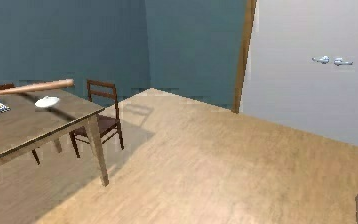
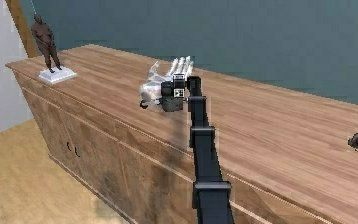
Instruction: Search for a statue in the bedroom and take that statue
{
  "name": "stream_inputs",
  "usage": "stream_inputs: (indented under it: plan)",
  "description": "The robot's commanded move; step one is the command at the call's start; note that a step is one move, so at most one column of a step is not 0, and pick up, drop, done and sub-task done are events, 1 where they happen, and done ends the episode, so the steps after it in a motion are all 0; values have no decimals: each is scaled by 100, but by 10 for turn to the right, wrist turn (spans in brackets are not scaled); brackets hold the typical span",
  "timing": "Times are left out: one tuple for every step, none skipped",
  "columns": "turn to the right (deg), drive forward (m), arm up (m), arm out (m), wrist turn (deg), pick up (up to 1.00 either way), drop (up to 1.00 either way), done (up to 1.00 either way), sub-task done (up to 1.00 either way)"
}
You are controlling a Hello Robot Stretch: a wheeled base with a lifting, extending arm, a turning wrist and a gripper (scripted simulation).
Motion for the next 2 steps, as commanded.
stream_inputs:
  plan:
    - [0, 0, 10, 0, 0, 0, 0, 0, 0]
    - [0, 0, 0, 0, 0, 0, 0, 100, 0]
